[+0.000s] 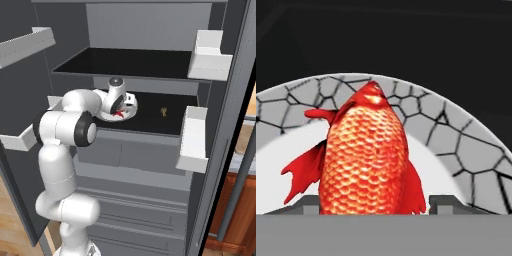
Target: Retrieve the fish from the fridge and place it on the cutting board.
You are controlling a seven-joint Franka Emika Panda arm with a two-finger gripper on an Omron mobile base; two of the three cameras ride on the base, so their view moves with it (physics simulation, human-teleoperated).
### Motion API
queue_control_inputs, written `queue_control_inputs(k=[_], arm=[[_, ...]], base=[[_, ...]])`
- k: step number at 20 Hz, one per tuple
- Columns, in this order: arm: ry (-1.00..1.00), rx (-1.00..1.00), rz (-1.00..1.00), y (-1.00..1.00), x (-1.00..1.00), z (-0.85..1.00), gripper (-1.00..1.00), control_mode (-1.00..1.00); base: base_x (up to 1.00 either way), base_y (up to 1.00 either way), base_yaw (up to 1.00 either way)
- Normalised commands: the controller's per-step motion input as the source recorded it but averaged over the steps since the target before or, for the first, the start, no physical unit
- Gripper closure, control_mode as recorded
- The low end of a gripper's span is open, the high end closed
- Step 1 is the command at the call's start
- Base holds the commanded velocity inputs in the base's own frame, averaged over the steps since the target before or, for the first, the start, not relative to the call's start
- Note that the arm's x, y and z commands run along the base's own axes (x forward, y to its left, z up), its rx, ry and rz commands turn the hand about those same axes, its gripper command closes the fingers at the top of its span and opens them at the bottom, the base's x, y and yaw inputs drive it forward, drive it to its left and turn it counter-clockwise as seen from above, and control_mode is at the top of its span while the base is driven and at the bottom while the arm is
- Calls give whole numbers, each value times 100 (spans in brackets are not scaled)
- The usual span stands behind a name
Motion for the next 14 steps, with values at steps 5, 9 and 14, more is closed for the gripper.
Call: queue_control_inputs(k=[5, 9, 14], arm=[[0, 0, 0, 1, 1, 0, 100, -100], [-1, 0, 0, 0, 0, 0, 100, -100], [-21, 2, 0, 0, 0, 0, 100, -100]], base=[[0, 0, 0], [0, 0, 0], [0, 0, 0]])
